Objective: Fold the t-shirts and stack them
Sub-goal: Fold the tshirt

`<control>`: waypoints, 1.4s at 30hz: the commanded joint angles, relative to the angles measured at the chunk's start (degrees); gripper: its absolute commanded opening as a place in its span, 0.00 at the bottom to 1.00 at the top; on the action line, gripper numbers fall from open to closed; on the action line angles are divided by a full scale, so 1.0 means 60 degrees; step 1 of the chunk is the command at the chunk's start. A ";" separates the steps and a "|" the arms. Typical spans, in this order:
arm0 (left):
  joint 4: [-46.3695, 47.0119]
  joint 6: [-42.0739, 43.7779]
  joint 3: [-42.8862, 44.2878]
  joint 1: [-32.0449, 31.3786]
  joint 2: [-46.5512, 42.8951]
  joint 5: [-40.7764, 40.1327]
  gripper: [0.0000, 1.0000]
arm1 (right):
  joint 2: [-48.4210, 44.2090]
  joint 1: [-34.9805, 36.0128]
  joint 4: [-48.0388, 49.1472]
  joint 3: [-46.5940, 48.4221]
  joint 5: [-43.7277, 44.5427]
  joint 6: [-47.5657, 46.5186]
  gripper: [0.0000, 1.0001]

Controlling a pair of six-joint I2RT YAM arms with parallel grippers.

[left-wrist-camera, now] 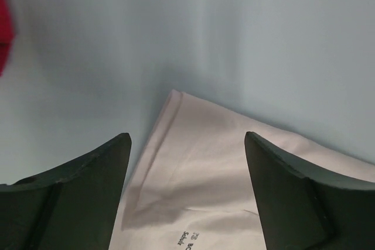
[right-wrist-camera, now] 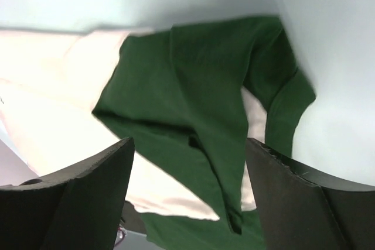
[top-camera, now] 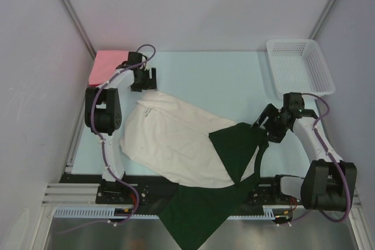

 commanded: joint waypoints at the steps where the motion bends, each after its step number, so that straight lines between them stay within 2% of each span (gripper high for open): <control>1: -0.0547 0.0664 0.0757 -0.0094 0.0495 -0.0141 0.83 | 0.0404 -0.0570 0.0874 0.0193 -0.0337 -0.0623 0.80; 6: -0.0943 0.0577 0.1256 -0.0094 0.0848 -0.0316 0.81 | 0.0816 -0.1186 0.1313 0.0047 -0.0704 -0.0829 0.73; 10: -0.0855 0.0664 0.1270 -0.0094 0.0964 -0.0214 0.79 | 0.0991 -0.1377 0.1680 -0.0173 -0.0954 -0.0888 0.59; 15: -0.0870 0.0665 0.1256 -0.0094 0.1096 0.0370 0.58 | 0.1285 -0.1612 0.1914 -0.0203 -0.0983 -0.0990 0.55; 18: -0.0870 0.0592 0.1329 -0.0094 0.1199 0.0562 0.52 | 0.1387 -0.1758 0.1857 -0.0174 -0.0968 -0.1049 0.40; 25: -0.0855 0.0372 0.1490 -0.0094 0.1345 0.1148 0.53 | 0.1123 -0.2081 0.1650 -0.0480 -0.0880 -0.1166 0.42; 28: -0.0841 0.0269 0.1534 -0.0079 0.1448 0.1309 0.47 | 0.1415 -0.2110 0.1827 -0.0467 -0.1056 -0.1108 0.41; 32: -0.0811 0.0064 0.1637 -0.0050 0.1580 0.1412 0.19 | 0.1651 -0.2139 0.2118 -0.0437 -0.1115 -0.0991 0.40; 39: -0.0826 -0.0214 0.1857 0.0053 0.1814 0.1500 0.05 | 0.2119 -0.2183 0.2500 -0.0612 -0.1056 -0.0844 0.32; 42: -0.0826 -0.0273 0.1915 0.0097 0.1800 0.1369 0.00 | 0.2134 -0.2256 0.2559 -0.0671 -0.0881 -0.0858 0.19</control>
